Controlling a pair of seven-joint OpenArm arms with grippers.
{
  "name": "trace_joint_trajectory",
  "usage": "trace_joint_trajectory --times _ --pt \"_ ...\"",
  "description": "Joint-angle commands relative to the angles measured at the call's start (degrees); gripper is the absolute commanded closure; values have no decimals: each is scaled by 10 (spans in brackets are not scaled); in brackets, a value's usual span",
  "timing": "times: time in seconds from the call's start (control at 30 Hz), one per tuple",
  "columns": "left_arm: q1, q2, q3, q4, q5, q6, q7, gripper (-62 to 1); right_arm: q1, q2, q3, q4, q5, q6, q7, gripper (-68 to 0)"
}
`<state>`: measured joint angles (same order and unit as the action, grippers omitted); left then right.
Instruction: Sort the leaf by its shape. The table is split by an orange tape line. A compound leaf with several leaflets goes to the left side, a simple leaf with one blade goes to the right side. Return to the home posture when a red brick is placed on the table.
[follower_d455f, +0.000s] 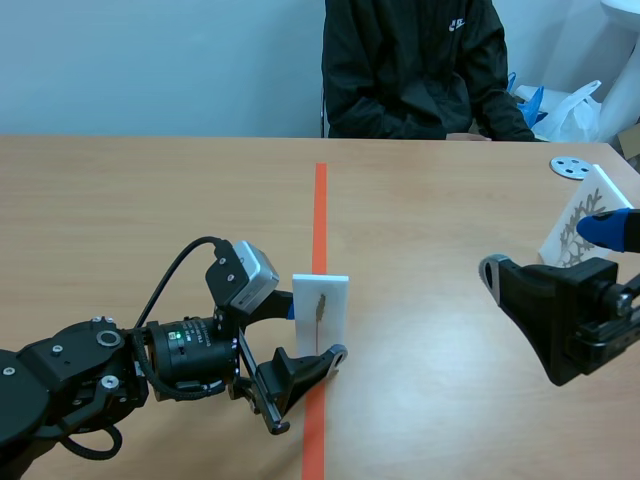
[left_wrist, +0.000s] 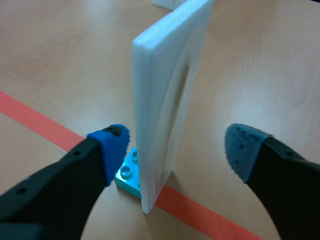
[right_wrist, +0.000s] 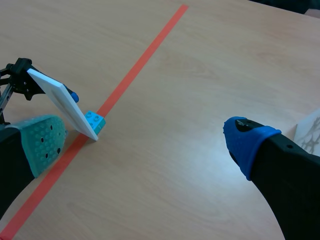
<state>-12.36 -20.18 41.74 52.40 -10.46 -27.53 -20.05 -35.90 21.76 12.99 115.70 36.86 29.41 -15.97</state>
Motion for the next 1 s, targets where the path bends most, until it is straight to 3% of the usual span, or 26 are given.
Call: trace_joint_trajectory --times 0.0,0.17,0.43,0.73,0.97 --pt "-3 2 0 12 -4 -3 -13 -341 5 8 2 1 4 0 6 -679" --pt "-3 2 0 12 -4 -3 -14 -220 5 8 2 1 4 0 6 -679" --pt "-3 2 0 12 -4 -3 -14 -82 5 8 2 1 4 0 6 -679" --pt "-3 -5 -6 38 -11 -3 -14 -70 5 8 2 1 4 0 7 -679" --pt "2 -29 -80 115 -61 -1 13 -70 5 8 2 1 4 0 7 -679"
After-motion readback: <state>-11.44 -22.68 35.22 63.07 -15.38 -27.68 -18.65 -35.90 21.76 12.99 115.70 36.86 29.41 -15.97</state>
